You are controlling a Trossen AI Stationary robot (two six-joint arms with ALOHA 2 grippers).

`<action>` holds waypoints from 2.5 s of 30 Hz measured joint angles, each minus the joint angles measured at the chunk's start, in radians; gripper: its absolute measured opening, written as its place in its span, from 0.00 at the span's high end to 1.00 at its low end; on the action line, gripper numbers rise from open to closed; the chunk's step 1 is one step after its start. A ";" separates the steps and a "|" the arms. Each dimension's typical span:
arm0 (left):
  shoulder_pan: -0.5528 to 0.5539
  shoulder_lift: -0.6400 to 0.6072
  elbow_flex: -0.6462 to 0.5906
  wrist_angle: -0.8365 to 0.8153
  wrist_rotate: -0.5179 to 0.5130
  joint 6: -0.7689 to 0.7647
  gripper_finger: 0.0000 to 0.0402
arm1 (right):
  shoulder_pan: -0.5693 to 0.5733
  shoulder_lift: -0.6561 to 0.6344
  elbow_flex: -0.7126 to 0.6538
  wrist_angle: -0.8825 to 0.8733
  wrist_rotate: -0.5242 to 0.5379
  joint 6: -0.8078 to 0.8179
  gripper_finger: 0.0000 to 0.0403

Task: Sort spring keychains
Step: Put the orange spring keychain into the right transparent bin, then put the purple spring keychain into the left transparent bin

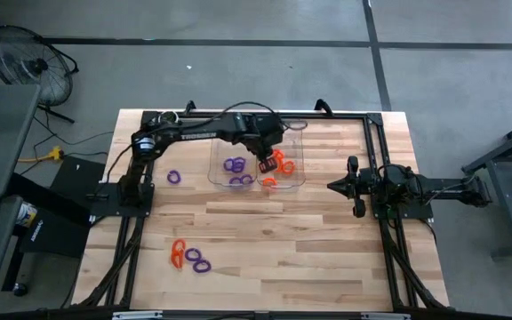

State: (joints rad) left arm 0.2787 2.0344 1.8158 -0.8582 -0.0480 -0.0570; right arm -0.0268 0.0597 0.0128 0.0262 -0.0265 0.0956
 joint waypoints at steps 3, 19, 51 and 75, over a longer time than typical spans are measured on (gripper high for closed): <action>-0.006 0.005 -0.006 -0.011 0.001 0.001 0.95 | 0.000 0.000 0.000 0.000 0.000 0.000 0.97; -0.007 -0.001 -0.002 0.040 0.060 0.087 0.54 | 0.000 0.000 0.000 0.000 0.000 0.000 0.97; 0.037 -0.197 -0.150 -0.211 -0.027 -0.093 0.99 | 0.000 0.000 0.000 0.000 0.000 0.000 0.97; 0.102 -0.825 -0.974 -0.112 -0.041 -0.657 1.00 | 0.000 0.000 0.000 0.000 0.000 0.000 0.97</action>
State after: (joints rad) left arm 0.3805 1.2096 0.8417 -0.9703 -0.0895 -0.7144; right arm -0.0268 0.0597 0.0128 0.0262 -0.0261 0.0958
